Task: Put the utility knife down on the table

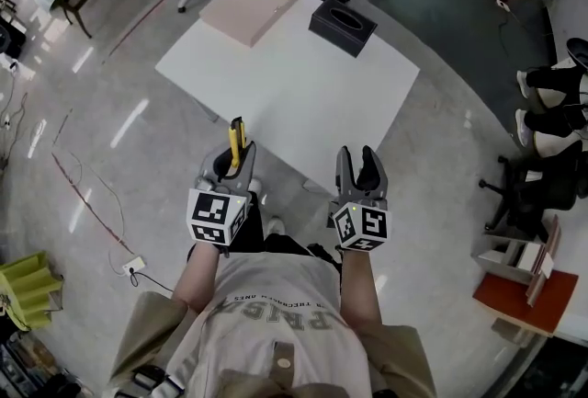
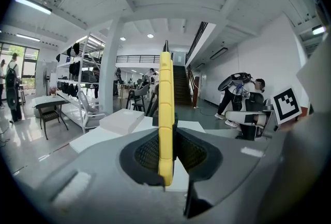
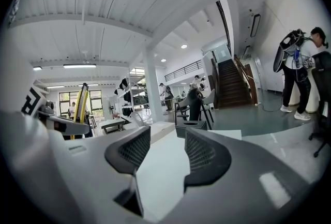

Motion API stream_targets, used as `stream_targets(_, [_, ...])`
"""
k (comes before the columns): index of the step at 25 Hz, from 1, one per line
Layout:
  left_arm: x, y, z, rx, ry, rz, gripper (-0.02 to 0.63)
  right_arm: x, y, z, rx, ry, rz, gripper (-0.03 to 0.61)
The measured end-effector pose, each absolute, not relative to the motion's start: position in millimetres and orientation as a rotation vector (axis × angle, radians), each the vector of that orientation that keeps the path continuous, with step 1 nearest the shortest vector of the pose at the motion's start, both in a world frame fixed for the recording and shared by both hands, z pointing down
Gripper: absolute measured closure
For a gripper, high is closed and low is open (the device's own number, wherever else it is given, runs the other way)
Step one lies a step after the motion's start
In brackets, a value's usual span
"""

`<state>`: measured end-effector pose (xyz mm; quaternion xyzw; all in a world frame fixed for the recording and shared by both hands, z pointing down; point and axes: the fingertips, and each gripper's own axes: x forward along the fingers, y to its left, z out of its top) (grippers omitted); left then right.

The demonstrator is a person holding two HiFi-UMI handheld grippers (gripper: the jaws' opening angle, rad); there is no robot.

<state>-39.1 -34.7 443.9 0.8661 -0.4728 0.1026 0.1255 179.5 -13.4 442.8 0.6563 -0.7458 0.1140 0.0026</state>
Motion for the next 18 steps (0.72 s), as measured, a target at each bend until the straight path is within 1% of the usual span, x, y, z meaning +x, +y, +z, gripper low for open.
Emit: stream_targets(18, [-33,-180,445,2.671,-1.071,0.336,0.554,163,-128,441,2.242,-2.185,0.360,0.387])
